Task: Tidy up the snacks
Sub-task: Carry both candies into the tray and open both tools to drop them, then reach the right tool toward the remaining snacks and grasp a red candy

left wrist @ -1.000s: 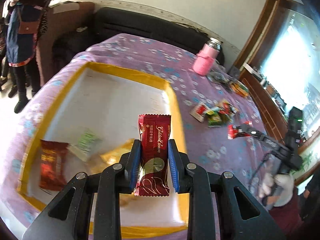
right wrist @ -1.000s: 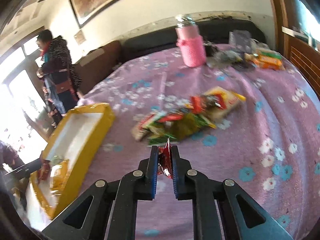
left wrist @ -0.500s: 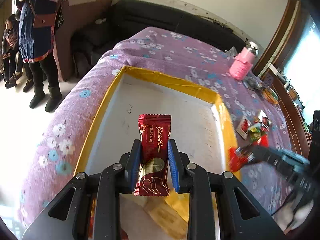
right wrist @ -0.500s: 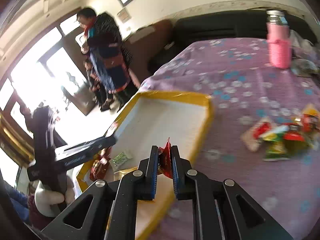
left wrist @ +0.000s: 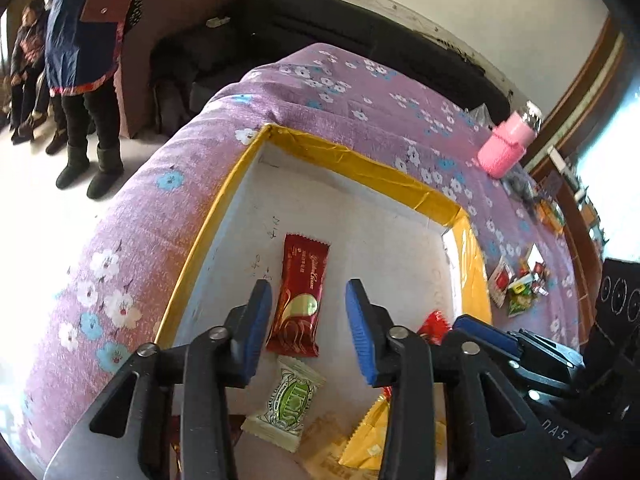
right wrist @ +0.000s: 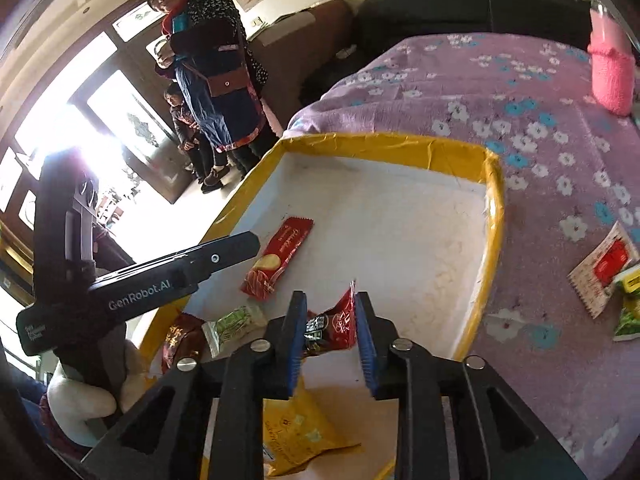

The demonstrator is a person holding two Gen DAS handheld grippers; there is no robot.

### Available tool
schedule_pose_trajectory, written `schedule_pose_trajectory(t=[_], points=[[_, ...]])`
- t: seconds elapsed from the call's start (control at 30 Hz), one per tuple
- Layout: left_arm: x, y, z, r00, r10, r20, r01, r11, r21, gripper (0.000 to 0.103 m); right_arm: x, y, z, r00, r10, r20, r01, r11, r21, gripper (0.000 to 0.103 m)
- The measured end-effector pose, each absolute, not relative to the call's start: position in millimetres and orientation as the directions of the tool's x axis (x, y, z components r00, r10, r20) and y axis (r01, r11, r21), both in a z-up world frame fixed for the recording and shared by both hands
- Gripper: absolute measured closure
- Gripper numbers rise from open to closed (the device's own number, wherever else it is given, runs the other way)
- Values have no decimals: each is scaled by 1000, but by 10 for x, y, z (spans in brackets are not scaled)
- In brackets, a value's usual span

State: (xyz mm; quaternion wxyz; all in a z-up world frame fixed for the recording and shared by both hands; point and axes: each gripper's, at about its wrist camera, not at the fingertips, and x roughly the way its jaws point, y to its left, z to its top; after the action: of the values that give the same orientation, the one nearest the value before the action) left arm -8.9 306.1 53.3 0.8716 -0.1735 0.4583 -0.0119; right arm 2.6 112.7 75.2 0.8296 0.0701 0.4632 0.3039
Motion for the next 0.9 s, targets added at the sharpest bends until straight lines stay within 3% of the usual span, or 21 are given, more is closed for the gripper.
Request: schedule_pose_trajectory(t=[0.23, 0.5, 0.67, 0.9], points=[[-320, 2949, 742, 613, -248, -750, -133, 904, -407, 64, -71, 776, 923, 444, 568, -693, -415, 816, 402, 72], [-670, 2402, 965, 636, -322, -702, -77, 878, -473, 35, -259, -49, 943, 530, 517, -673, -316, 856, 409, 64], [-881, 2020, 884, 617, -433, -657, -34, 820, -572, 33, -234, -740, 853, 588, 422, -691, -180, 900, 397, 64], [-931, 1662, 715, 571, -467, -676, 11, 827, -562, 33, 157, -1129, 936, 667, 260, -698, -56, 952, 300, 63]])
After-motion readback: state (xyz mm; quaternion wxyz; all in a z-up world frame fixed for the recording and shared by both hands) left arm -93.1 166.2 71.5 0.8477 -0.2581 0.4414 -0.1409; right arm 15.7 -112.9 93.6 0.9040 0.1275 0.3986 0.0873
